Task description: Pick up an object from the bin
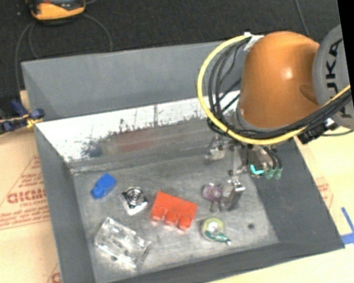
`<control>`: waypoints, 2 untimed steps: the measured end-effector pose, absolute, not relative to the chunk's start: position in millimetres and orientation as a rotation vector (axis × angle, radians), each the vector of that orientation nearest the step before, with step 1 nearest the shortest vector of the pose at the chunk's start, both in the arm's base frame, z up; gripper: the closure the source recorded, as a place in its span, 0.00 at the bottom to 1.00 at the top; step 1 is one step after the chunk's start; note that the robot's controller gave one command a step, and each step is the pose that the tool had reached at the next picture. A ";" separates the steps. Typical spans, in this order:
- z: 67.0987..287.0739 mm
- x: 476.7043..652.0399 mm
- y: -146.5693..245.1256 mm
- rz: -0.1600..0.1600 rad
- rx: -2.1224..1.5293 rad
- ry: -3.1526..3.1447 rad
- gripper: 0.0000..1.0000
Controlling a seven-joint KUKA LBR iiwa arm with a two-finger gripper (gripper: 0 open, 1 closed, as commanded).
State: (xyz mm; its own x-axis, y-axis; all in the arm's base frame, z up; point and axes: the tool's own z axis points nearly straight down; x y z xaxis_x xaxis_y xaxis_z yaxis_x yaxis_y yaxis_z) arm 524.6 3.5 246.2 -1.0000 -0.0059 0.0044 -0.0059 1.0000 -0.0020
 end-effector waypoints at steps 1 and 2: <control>249.8 525.1 3.6 0.003 0.009 -3.143 1.00; 249.8 525.1 3.6 0.003 0.009 -3.143 0.00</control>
Offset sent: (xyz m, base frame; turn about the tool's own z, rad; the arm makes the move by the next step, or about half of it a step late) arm 0.0000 0.0000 0.0000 0.0000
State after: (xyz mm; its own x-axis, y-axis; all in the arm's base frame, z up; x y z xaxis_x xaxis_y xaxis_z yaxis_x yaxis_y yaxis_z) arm 525.1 3.6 249.8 -1.0000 -0.0057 -0.0016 -0.0057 1.0000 -0.0018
